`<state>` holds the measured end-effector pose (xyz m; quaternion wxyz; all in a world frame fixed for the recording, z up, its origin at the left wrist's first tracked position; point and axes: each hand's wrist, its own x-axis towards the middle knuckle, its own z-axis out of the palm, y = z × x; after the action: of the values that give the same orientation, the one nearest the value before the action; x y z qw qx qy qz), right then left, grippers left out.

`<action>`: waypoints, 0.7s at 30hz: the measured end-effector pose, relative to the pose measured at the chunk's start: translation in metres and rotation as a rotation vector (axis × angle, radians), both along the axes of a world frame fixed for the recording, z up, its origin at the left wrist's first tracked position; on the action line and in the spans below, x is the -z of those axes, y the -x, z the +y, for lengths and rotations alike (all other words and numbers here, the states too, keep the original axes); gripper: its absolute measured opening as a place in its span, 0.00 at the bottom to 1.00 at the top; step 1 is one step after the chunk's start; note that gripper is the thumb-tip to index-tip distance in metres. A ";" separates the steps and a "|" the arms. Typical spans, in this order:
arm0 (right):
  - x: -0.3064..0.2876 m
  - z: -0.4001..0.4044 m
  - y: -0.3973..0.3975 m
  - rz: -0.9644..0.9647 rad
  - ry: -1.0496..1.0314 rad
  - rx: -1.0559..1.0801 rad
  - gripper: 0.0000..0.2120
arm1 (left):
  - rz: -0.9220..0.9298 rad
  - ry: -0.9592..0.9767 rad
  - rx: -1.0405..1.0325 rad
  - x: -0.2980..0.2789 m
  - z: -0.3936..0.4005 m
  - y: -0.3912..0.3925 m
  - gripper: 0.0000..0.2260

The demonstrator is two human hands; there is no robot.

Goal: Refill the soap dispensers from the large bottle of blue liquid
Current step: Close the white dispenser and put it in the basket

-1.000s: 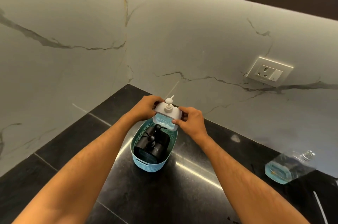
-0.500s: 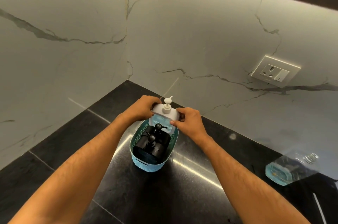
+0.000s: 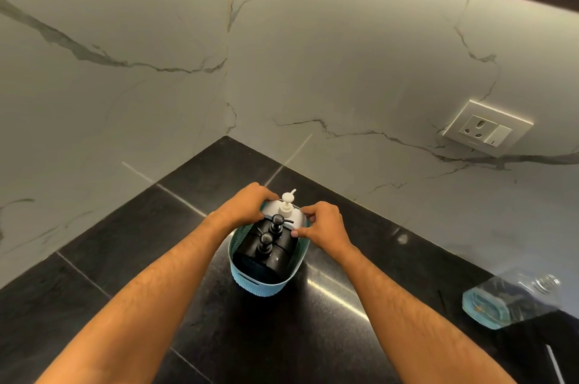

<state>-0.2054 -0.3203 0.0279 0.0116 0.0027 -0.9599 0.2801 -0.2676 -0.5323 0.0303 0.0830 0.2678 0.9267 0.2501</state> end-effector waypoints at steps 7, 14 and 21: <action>0.006 0.008 -0.003 -0.020 0.004 -0.022 0.21 | -0.018 -0.011 -0.026 0.010 0.001 -0.002 0.23; 0.011 0.011 -0.004 0.002 -0.010 -0.051 0.24 | 0.000 -0.297 -0.405 0.016 -0.002 -0.028 0.16; 0.017 0.000 0.012 -0.115 0.193 0.036 0.21 | 0.154 -0.585 -0.911 0.013 0.004 -0.112 0.20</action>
<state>-0.2174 -0.3207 0.0106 -0.0380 -0.0319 -0.9275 0.3705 -0.1554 -0.5283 0.0178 -0.1797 -0.1311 0.8442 0.4877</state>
